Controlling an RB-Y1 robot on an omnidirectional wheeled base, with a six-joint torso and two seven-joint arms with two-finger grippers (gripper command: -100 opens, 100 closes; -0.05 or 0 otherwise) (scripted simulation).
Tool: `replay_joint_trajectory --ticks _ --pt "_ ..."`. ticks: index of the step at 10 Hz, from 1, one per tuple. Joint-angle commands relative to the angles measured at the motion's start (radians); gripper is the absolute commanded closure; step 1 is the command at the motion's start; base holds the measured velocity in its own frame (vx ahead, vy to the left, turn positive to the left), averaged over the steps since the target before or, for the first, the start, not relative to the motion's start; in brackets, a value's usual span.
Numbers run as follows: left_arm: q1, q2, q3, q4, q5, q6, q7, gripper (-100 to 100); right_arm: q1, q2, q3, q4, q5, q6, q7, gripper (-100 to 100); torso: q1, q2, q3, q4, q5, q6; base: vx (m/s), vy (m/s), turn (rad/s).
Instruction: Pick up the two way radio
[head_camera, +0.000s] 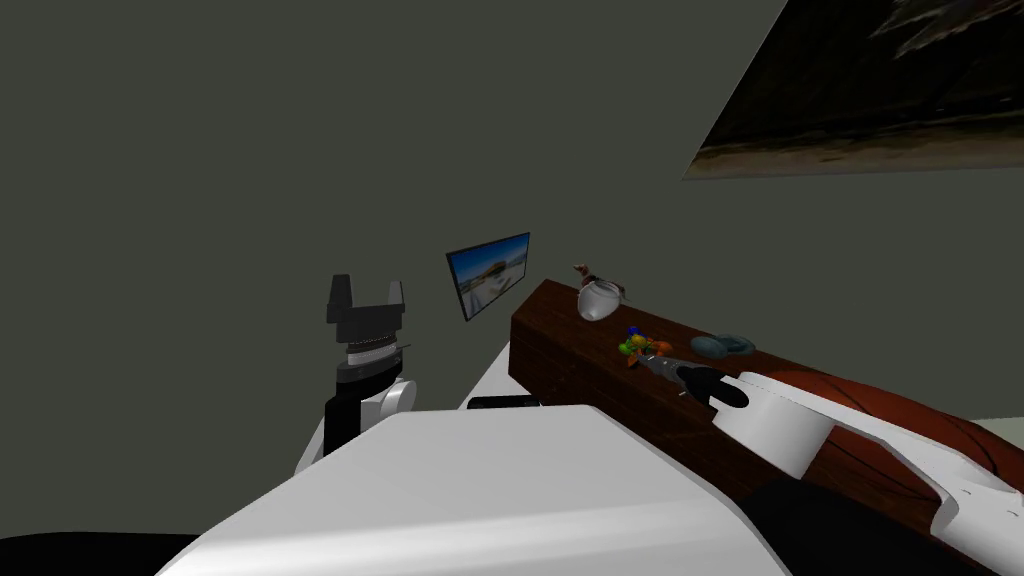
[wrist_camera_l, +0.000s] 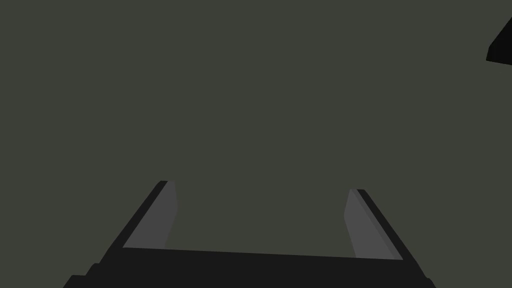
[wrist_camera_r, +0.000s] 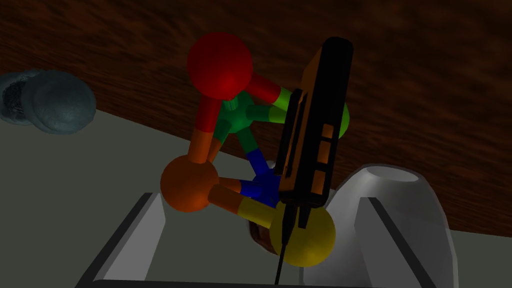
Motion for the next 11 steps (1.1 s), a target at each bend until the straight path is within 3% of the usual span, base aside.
replay_joint_trajectory --ticks 1,8,9,10,11 --pt "0.0 0.0 0.0 0.0 0.0 0.0 0.0 0 0.025 -0.001 -0.007 0.028 0.014 -0.028 -0.028 -100 0.0 0.0 0.0 0.0 0.0 0.0 -0.005 0.015 0.152" --pt "0.0 0.0 0.0 0.0 0.0 0.0 0.0 0 0.123 -0.007 -0.035 0.139 0.071 -0.14 -0.139 -100 0.002 0.004 0.003 0.001 0.001 0.0 -0.022 0.025 0.116" --pt "0.0 0.0 0.0 0.0 0.0 0.0 0.0 0 0.115 -0.007 -0.033 0.125 0.066 -0.125 -0.129 -100 0.002 0.004 0.003 0.001 0.001 0.0 -0.007 0.007 0.01" --pt "0.0 0.0 0.0 0.0 0.0 0.0 0.0 0 0.116 -0.007 -0.034 0.127 0.067 -0.128 -0.132 100 0.002 0.004 0.002 0.001 0.0 0.0 0.0 0.0 0.0" --pt "0.0 0.0 0.0 0.0 0.0 0.0 0.0 0 0.116 -0.007 -0.033 0.125 0.066 -0.129 -0.132 100 0.001 0.004 0.002 0.001 0.001 0.002 0.001 0.008 0.014"
